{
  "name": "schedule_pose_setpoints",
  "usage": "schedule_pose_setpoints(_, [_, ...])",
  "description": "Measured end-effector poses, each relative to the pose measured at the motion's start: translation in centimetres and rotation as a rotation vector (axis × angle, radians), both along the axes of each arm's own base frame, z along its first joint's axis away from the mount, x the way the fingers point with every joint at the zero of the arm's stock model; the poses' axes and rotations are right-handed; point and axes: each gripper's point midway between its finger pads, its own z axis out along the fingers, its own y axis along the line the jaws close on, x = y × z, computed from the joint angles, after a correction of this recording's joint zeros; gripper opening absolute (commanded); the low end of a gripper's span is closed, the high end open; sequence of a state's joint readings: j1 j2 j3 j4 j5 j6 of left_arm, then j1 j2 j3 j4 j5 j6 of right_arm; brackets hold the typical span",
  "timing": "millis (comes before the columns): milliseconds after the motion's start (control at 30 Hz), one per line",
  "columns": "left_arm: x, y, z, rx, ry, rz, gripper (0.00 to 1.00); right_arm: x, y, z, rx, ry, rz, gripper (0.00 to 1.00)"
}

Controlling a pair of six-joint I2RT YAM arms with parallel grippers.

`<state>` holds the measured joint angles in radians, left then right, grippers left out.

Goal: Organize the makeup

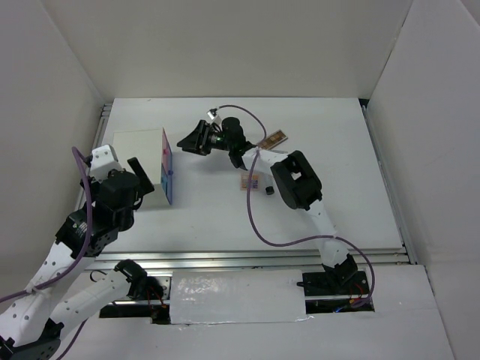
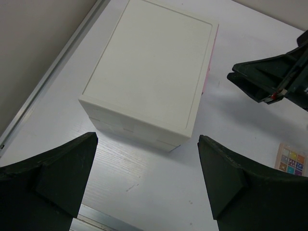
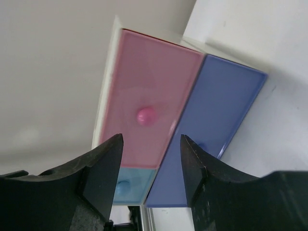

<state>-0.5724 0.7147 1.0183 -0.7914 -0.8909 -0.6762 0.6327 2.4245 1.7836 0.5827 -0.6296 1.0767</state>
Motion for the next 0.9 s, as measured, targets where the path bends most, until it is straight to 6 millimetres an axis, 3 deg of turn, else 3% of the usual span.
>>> schedule_pose_setpoints(133, [0.0, -0.1, 0.0, -0.002, 0.0, -0.004, 0.99, 0.5, 1.1, -2.7, 0.014, 0.066, 0.039, 0.6])
schedule_pose_setpoints(233, [0.0, 0.0, 0.1, 0.005, -0.002, -0.012, 0.99, 0.6, 1.8, -3.1, 0.033, 0.085, 0.07, 0.6])
schedule_pose_setpoints(600, [0.1, -0.2, -0.2, 0.01, 0.008, -0.021, 0.99, -0.6, 4.1, -0.5, 0.118, 0.064, 0.169, 0.55])
schedule_pose_setpoints(900, [0.1, -0.4, -0.2, 0.005, 0.008, -0.03, 0.99, -1.4, 5.1, -1.1, 0.114, 0.085, 0.191, 0.45])
